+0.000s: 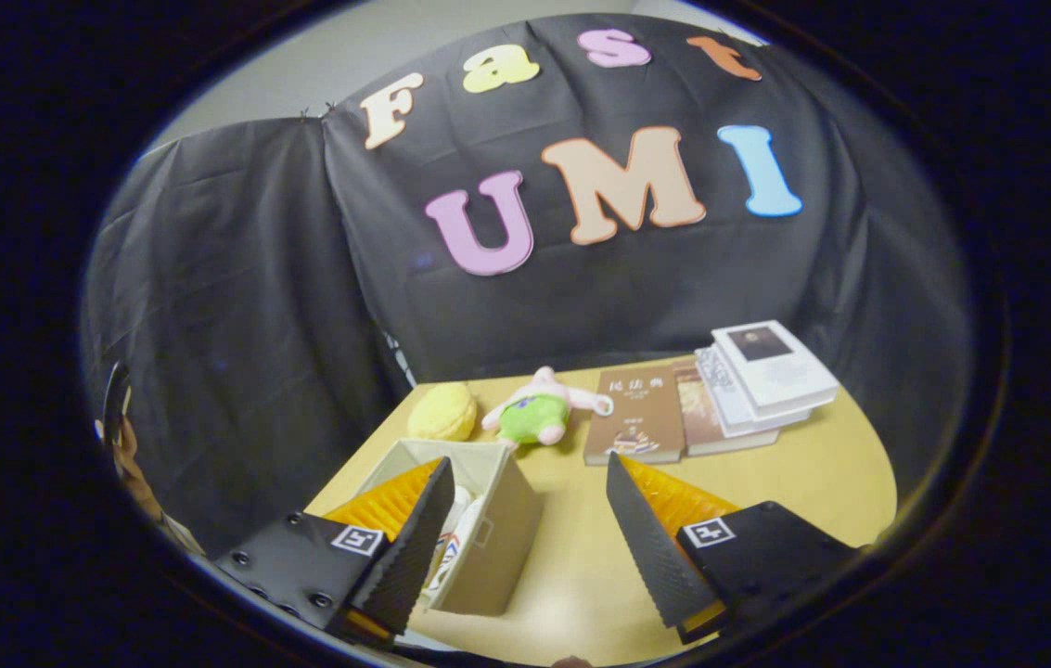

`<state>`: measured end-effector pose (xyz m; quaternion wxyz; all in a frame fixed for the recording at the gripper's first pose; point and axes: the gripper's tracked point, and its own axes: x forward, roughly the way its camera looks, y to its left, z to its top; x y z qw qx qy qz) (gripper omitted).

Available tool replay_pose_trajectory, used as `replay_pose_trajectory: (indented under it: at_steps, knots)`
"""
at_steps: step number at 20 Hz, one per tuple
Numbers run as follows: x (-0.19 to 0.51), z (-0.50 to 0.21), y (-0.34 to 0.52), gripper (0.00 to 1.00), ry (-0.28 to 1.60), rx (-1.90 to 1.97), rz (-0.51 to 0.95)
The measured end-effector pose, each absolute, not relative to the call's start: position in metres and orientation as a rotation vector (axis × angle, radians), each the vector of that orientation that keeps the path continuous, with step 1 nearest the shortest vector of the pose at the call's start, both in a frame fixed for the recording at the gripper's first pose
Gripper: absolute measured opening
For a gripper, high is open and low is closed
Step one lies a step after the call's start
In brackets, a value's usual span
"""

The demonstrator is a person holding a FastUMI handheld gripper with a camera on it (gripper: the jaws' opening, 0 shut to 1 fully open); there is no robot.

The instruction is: Open the storage box then place both shoes into the box .Put the left shoe in first, then the right shoe, with the right side of both shoes facing outward in a uniform manner.

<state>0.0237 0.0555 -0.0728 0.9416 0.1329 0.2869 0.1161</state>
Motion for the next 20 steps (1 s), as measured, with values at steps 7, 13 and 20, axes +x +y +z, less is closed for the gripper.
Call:
replay_pose_trajectory:
  at_steps: [7,13,20]
  knots:
    - [0.028,-0.036,-0.026,1.0,0.4,0.142,0.126]
    - [0.031,-0.009,-0.066,1.0,0.263,0.097,0.065]
    - [0.041,-0.007,-0.078,1.0,0.227,0.097,0.046]
